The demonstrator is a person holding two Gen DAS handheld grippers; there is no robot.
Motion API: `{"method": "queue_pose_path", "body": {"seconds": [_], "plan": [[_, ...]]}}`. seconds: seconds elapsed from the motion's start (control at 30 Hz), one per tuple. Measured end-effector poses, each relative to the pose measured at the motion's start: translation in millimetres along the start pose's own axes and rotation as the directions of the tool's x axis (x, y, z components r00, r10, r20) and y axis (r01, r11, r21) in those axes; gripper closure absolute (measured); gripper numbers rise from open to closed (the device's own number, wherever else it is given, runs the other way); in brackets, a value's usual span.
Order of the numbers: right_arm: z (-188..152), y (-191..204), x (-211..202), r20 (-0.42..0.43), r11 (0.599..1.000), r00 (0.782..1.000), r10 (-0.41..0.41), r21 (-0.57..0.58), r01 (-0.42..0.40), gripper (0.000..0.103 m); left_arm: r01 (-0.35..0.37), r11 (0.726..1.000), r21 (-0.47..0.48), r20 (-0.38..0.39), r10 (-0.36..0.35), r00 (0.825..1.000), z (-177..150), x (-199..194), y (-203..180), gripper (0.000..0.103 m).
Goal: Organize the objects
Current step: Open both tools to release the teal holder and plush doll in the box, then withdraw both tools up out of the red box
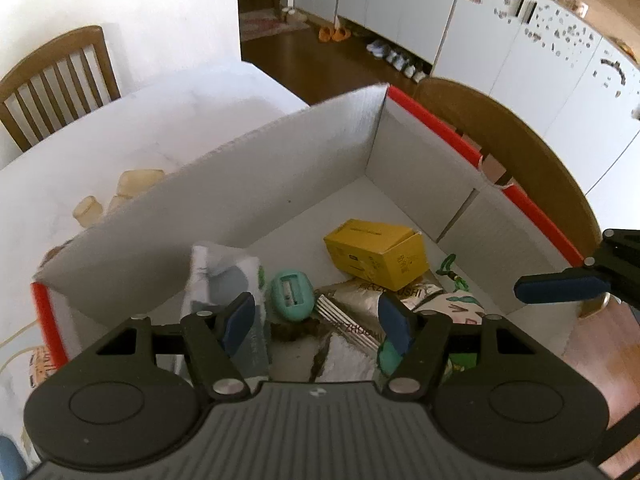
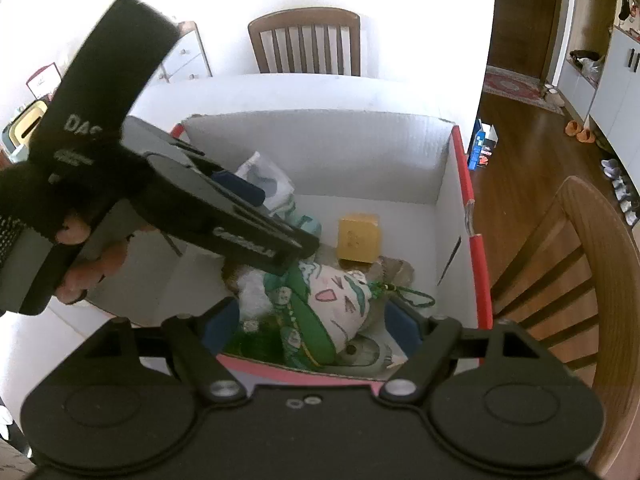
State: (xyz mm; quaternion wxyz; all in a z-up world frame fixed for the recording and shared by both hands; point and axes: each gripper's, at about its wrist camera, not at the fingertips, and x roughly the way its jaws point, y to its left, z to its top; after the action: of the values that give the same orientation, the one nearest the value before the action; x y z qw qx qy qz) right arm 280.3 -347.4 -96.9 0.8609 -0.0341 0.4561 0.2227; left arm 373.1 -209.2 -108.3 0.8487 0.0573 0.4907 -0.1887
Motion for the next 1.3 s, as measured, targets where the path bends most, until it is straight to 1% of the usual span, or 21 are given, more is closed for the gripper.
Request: {"method": "queue_pose_path", "body": {"seconds": [0.17, 0.33, 0.37, 0.4, 0.53, 0.63, 0.67, 0.73, 0.97, 1.1, 1.2, 1.3], "plan": [[2.5, 5.7, -11.7, 0.020, 1.000, 1.000, 0.005, 0.027, -0.006, 0.021, -0.005, 1.000, -0.014, 0.054, 0.005, 0.999, -9.7, -25.0, 8.0, 0.035], [5.2, 16.5, -27.6, 0.058, 0.999, 0.998, 0.014, 0.037, -0.016, 0.014, 0.020, 0.999, -0.037, 0.117, -0.015, 0.993, -18.5, -55.3, 18.7, 0.035], [6.0, 19.1, -31.2, 0.066, 0.999, 0.998, 0.017, 0.037, -0.020, 0.014, 0.022, 0.999, -0.040, 0.127, -0.017, 0.992, -20.6, -60.6, 20.9, 0.034], [6.8, 21.9, -34.1, 0.073, 0.999, 0.997, 0.017, 0.038, -0.020, 0.013, 0.023, 0.999, -0.045, 0.138, -0.017, 0.990, -22.8, -66.7, 23.3, 0.030], [8.1, 34.1, -45.0, 0.099, 0.999, 0.995, 0.017, 0.046, -0.021, 0.012, 0.021, 0.998, -0.060, 0.181, -0.009, 0.983, -33.0, -90.7, 33.6, 0.029], [8.6, 45.3, -53.1, 0.123, 0.999, 0.992, 0.001, 0.048, -0.007, 0.009, -0.002, 0.998, -0.059, 0.200, 0.013, 0.980, -41.3, -105.6, 41.7, 0.029], [9.0, 49.9, -54.8, 0.132, 0.999, 0.991, -0.004, 0.051, -0.003, 0.008, -0.007, 0.998, -0.062, 0.210, 0.020, 0.978, -44.7, -111.4, 45.4, 0.028], [9.8, 57.3, -60.1, 0.152, 0.998, 0.988, -0.015, 0.060, 0.006, 0.006, -0.012, 0.998, -0.069, 0.226, 0.027, 0.974, -50.4, -121.1, 52.9, 0.021], [10.7, 90.1, -64.8, 0.199, 0.995, 0.979, -0.041, 0.101, 0.021, 0.002, -0.024, 0.997, -0.080, 0.275, 0.045, 0.960, -77.0, -154.2, 81.6, 0.021], [9.9, 112.8, -61.9, 0.220, 0.993, 0.975, -0.037, 0.119, 0.011, 0.001, -0.043, 0.996, -0.081, 0.286, 0.064, 0.956, -93.6, -168.1, 98.2, 0.014], [10.5, 131.9, -57.8, 0.218, 0.993, 0.975, -0.031, 0.114, 0.006, 0.001, -0.055, 0.995, -0.080, 0.289, 0.076, 0.954, -105.2, -176.3, 109.7, 0.013], [12.1, 152.1, -52.5, 0.217, 0.994, 0.976, -0.020, 0.107, -0.004, 0.001, -0.063, 0.995, -0.073, 0.297, 0.082, 0.951, -116.1, -183.8, 121.0, 0.004]]}}
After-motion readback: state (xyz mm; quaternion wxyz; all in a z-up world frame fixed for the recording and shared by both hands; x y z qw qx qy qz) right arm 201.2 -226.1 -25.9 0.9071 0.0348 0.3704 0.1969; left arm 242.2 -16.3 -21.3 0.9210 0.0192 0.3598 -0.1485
